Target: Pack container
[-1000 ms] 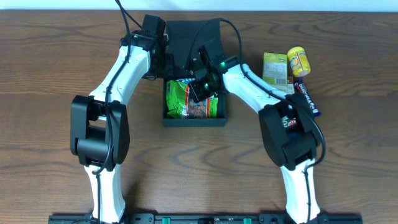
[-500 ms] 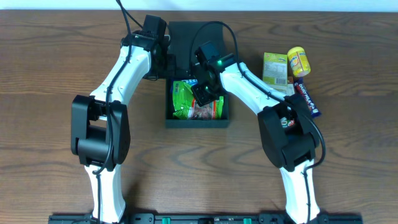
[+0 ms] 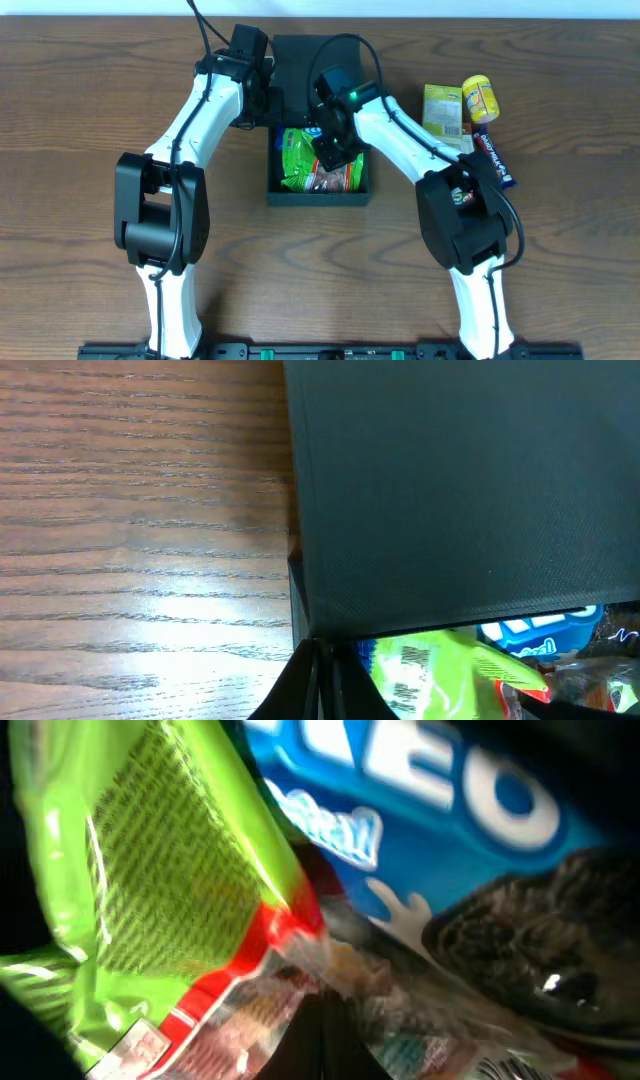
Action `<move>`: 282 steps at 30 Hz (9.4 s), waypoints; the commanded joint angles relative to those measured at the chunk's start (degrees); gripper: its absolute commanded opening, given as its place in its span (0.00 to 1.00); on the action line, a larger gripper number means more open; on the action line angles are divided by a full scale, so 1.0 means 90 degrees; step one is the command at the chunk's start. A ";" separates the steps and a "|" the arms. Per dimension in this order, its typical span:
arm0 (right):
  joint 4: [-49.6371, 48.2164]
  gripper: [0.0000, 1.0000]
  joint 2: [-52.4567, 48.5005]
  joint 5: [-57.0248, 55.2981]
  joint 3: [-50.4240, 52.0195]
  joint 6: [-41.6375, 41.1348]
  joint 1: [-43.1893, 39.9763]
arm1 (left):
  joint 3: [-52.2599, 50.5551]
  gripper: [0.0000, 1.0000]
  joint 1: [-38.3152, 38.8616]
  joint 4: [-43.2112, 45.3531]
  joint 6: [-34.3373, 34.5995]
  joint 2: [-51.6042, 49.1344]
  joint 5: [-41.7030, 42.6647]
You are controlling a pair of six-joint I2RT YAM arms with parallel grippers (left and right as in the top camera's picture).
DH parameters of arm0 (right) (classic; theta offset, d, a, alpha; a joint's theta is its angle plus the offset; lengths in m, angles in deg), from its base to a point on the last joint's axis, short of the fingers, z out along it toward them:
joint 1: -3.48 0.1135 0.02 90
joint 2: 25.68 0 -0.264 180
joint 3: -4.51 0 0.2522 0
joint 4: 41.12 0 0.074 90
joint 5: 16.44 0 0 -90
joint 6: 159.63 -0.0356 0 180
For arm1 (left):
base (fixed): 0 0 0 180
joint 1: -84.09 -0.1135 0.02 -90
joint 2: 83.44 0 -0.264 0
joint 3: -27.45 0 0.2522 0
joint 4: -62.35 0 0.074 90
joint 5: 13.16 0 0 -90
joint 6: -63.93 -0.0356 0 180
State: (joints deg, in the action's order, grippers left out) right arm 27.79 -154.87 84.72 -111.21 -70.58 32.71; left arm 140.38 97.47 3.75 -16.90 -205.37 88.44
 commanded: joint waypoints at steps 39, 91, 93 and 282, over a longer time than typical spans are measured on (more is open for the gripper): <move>-0.1792 0.01 0.0124 0.1974 0.0770 0.0036 0.0219 | 0.0051 0.06 -0.0080 0.0029 0.0010 -0.0204 -0.0279; -0.0746 0.80 0.2004 0.0325 0.0155 -0.0413 -0.2293 | 0.1435 0.95 -0.0087 -0.0860 -0.0053 0.0153 -0.0240; -0.0593 0.99 0.2064 0.0022 0.0155 -0.0408 -0.2419 | 0.1698 0.95 -0.0119 -0.0928 -0.0068 0.0216 -0.0233; -0.0549 0.01 0.1812 -0.1477 0.0930 -0.2778 0.0379 | 0.2123 0.95 -0.1926 -0.0816 -0.0831 0.0248 0.0554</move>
State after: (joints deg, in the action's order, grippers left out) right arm 22.24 -136.71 68.43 -102.05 -99.34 36.23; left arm 158.94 80.38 -3.50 -23.37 -204.23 93.03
